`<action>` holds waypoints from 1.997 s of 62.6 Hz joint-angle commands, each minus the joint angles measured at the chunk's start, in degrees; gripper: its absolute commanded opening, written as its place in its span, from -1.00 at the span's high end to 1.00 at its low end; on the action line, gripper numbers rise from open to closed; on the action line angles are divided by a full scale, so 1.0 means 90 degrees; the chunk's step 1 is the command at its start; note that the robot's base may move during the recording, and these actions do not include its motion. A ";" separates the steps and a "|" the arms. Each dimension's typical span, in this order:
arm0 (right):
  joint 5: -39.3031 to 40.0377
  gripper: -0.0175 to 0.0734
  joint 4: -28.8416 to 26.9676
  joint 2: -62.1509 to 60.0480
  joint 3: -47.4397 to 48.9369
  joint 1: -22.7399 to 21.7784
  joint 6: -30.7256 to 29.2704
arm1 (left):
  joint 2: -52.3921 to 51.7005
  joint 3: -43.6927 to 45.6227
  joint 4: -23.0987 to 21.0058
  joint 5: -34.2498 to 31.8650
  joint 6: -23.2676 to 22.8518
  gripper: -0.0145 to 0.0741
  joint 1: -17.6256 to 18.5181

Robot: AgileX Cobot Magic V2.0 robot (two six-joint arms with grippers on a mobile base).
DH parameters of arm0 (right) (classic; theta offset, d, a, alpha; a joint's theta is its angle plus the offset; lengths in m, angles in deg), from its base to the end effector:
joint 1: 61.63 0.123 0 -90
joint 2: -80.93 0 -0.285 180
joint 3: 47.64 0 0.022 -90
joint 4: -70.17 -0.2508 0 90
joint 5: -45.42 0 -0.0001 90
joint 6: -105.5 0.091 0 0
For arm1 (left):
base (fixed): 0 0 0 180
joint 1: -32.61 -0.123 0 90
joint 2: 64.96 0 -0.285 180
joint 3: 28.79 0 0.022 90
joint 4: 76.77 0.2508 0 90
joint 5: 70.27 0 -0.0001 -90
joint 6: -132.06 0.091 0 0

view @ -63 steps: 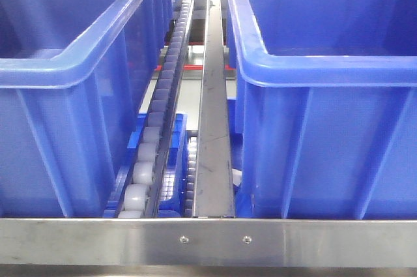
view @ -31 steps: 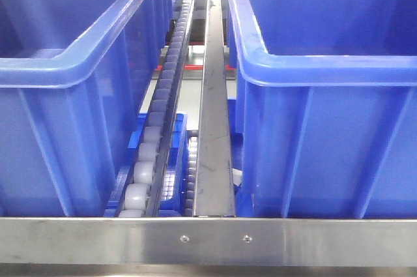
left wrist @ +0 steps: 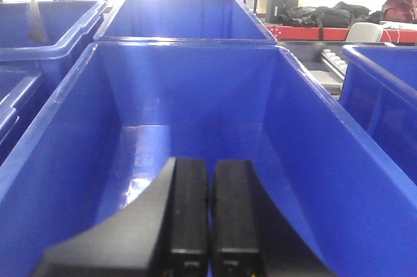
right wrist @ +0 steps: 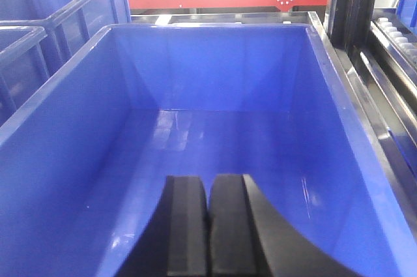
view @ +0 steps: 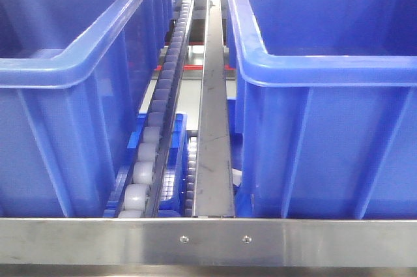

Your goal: Pick and sort blue part to right shelf

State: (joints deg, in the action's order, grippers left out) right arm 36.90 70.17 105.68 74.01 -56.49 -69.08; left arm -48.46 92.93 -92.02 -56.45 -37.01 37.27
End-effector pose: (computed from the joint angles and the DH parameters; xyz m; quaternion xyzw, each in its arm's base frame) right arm 0.0782 0.0070 0.2916 0.0018 0.7170 0.0641 0.6941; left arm 0.0531 -0.0101 0.2939 0.0272 0.6950 -0.0754 0.7146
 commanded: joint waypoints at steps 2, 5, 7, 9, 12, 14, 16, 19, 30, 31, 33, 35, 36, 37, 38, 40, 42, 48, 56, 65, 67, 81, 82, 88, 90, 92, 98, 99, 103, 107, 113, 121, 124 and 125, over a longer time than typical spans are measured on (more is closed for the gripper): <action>0.0605 0.55 0.0000 -0.0081 -0.0012 -0.0020 -0.0019 | 0.0057 0.0179 -0.0072 -0.0484 -0.0014 0.39 -0.0010; 0.0605 0.55 0.0000 -0.0230 -0.0131 -0.0020 -0.0019 | 0.0057 0.0179 -0.0072 -0.0484 -0.0014 0.39 -0.0010; 0.0605 0.55 0.0000 -0.0376 -0.0217 -0.0020 -0.0019 | 0.0057 0.0179 -0.0072 -0.0484 -0.0014 0.39 -0.0010; 0.0605 0.55 0.0000 -0.0510 -0.0306 -0.0020 -0.0019 | 0.0057 0.0179 -0.0072 -0.0484 -0.0014 0.39 -0.0010; 0.0605 0.55 0.0000 -0.0776 -0.0434 -0.0020 -0.0019 | 0.0057 0.0179 -0.0072 -0.0484 -0.0014 0.39 -0.0010; 0.0598 0.55 0.0000 -0.0971 -0.0532 -0.0020 -0.0019 | 0.0057 0.0179 -0.0072 -0.0484 -0.0014 0.39 -0.0010; 0.0598 0.55 0.0000 -0.1154 -0.0632 -0.0022 -0.0019 | 0.0057 0.0179 -0.0072 -0.0484 -0.0014 0.39 -0.0010; 0.0598 0.55 0.0000 -0.1389 -0.0786 -0.0054 -0.0019 | 0.0057 0.0179 -0.0072 -0.0484 -0.0014 0.39 -0.0010; 0.0640 0.55 0.0000 -0.2083 -0.1402 -0.0531 -0.0019 | 0.0057 0.0179 -0.0072 -0.0484 -0.0014 0.39 -0.0010; 0.0677 0.55 0.0000 -0.2107 -0.1456 -0.0573 -0.0019 | 0.0057 0.0179 -0.0072 -0.0484 -0.0014 0.39 -0.0010; 0.0886 0.55 0.0000 -0.2099 -0.1593 -0.0653 -0.0019 | 0.0057 0.0179 -0.0072 -0.0484 -0.0014 0.39 -0.0010; 0.1164 0.55 0.0000 -0.2088 -0.1746 -0.0696 -0.0019 | 0.0057 0.0179 -0.0072 -0.0484 -0.0014 0.39 -0.0010; 0.1302 0.55 0.0000 -0.2088 -0.1819 -0.0711 -0.0019 | 0.0057 0.0179 -0.0072 -0.0484 -0.0014 0.39 -0.0010; 0.1540 0.55 0.0000 -0.2088 -0.1938 -0.0717 -0.0019 | 0.0057 0.0179 -0.0072 -0.0484 -0.0014 0.39 -0.0010; 0.1710 0.55 0.0000 -0.2088 -0.2023 -0.0717 -0.0019 | 0.0057 0.0179 -0.0072 -0.0484 -0.0014 0.39 -0.0010; 0.2070 0.55 0.0000 -0.2088 -0.2198 -0.0717 -0.0019 | 0.0057 0.0179 -0.0072 -0.0484 -0.0014 0.39 -0.0010; 0.1904 0.55 0.0000 -0.2088 -0.2160 -0.0717 -0.0027 | 0.0057 0.0179 -0.0072 -0.0484 -0.0014 0.39 -0.0010; 0.1877 0.55 0.0000 -0.2088 -0.2152 -0.0717 -0.0027 | 0.0068 0.0179 -0.0072 -0.0484 -0.0014 0.39 -0.0010; 0.1839 0.55 0.0000 -0.2088 -0.2152 -0.0717 -0.0027 | 0.0068 0.0179 -0.0072 -0.0484 -0.0014 0.39 -0.0010; 0.1839 0.55 0.0000 -0.2088 -0.2152 -0.0717 -0.0027 | 0.0068 0.0179 -0.0072 -0.0484 -0.0014 0.39 -0.0010; 0.1839 0.55 0.0000 -0.2088 -0.2152 -0.0717 -0.0027 | 0.0068 0.0179 -0.0072 -0.0484 -0.0014 0.39 -0.0010; 0.1839 0.55 0.0000 -0.2088 -0.2152 -0.0717 -0.0027 | 0.0068 0.0179 -0.0072 -0.0484 -0.0014 0.39 -0.0010; 0.1839 0.55 0.0000 -0.2088 -0.2152 -0.0717 -0.0027 | 0.0068 0.0179 -0.0072 -0.0484 -0.0014 0.39 -0.0010; 0.1839 0.55 0.0000 -0.2088 -0.2152 -0.0717 -0.0027 | 0.0068 0.0179 -0.0072 -0.0484 -0.0014 0.39 -0.0010; 0.1839 0.55 0.0000 -0.2088 -0.2152 -0.0717 -0.0027 | 0.0068 0.0179 -0.0072 -0.0484 -0.0014 0.39 -0.0010; 0.1839 0.55 0.0000 -0.2088 -0.2152 -0.0717 -0.0027 | 0.0068 0.0179 -0.0072 -0.0484 -0.0014 0.39 -0.0010; 0.1839 0.55 0.0000 -0.2088 -0.2152 -0.0717 -0.0027 | 0.0068 0.0179 -0.0072 -0.0484 -0.0014 0.39 -0.0010; 0.1839 0.55 0.0000 -0.2088 -0.2152 -0.0717 -0.0027 | 0.0068 0.0179 -0.0072 -0.0484 -0.0014 0.39 -0.0010; 0.1839 0.55 0.0000 -0.2088 -0.2152 -0.0717 -0.0027 | 0.0068 0.0169 -0.0072 -0.0484 -0.0014 0.39 -0.0010; 0.1839 0.55 0.0000 -0.2088 -0.2152 -0.0717 -0.0027 | 0.0068 0.0165 -0.0072 -0.0484 -0.0014 0.39 -0.0015; 0.1839 0.55 0.0000 -0.2088 -0.2152 -0.0717 -0.0027 | 0.0054 0.0126 -0.0028 -0.0499 -0.0014 0.39 -0.0026; 0.1839 0.55 0.0000 -0.2088 -0.2152 -0.0717 -0.0027 | -0.0245 -0.0309 0.0607 -0.1152 -0.0287 0.39 -0.0189; 0.1839 0.55 0.0000 -0.2088 -0.2152 -0.0717 -0.0027 | -0.0415 -0.0548 0.0809 -0.1449 -0.0511 0.39 -0.0270; 0.1839 0.55 0.0000 -0.2088 -0.2152 -0.0717 -0.0027 | -0.0462 -0.0657 0.0895 -0.1536 -0.0554 0.39 -0.0293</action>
State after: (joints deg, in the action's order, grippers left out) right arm 48.17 70.17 88.20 53.43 -62.63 -69.08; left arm -51.36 88.18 -86.80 -61.13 -39.06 35.55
